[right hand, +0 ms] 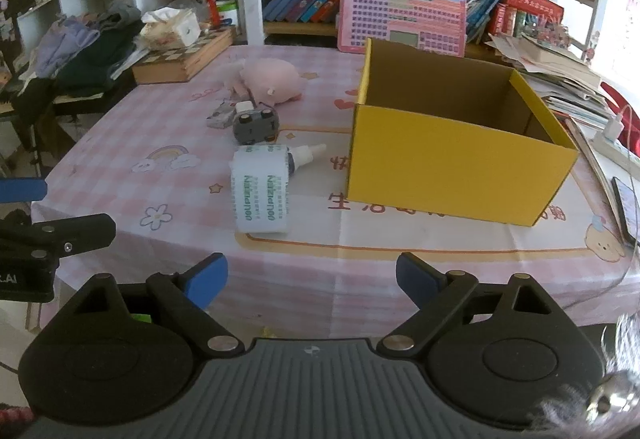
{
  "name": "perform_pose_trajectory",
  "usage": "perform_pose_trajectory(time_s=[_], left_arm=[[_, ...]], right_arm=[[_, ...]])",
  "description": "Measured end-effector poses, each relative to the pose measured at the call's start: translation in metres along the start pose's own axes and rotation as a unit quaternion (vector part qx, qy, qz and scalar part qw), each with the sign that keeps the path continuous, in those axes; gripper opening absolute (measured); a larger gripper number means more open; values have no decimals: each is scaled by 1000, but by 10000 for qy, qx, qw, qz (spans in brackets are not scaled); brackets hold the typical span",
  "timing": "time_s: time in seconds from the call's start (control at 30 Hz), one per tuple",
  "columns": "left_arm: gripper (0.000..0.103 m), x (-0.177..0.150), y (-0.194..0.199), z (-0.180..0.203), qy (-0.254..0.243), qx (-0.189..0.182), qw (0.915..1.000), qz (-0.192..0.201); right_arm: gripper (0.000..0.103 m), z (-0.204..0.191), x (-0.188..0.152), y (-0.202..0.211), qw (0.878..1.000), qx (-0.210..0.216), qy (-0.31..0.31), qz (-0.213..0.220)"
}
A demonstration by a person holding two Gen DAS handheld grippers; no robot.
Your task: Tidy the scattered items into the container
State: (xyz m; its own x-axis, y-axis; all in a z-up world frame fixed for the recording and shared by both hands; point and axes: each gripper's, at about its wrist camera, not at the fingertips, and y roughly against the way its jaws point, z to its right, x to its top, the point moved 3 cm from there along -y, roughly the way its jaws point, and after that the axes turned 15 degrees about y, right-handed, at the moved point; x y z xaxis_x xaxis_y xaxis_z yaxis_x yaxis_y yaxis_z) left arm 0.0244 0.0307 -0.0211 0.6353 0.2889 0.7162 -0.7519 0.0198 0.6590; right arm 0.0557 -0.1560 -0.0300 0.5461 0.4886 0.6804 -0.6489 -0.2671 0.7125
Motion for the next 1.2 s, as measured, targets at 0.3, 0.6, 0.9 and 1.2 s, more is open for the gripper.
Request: perform_pose_trajectory(time_s=[0.3, 0.6, 0.9, 1.2], left_arm=[[103, 4, 3, -9, 66, 39, 9999, 131], [103, 6, -1, -14, 147, 122, 9998, 92], [103, 6, -10, -15, 177, 191, 9997, -28], [103, 11, -20, -18, 285, 380, 9988, -64]], right_arm=[[92, -7, 12, -14, 9997, 169, 114, -102], [92, -8, 21, -33, 9995, 199, 82, -216], [87, -8, 29, -54, 9987, 429, 30, -274], [81, -12, 46, -83, 9973, 648, 95, -332]])
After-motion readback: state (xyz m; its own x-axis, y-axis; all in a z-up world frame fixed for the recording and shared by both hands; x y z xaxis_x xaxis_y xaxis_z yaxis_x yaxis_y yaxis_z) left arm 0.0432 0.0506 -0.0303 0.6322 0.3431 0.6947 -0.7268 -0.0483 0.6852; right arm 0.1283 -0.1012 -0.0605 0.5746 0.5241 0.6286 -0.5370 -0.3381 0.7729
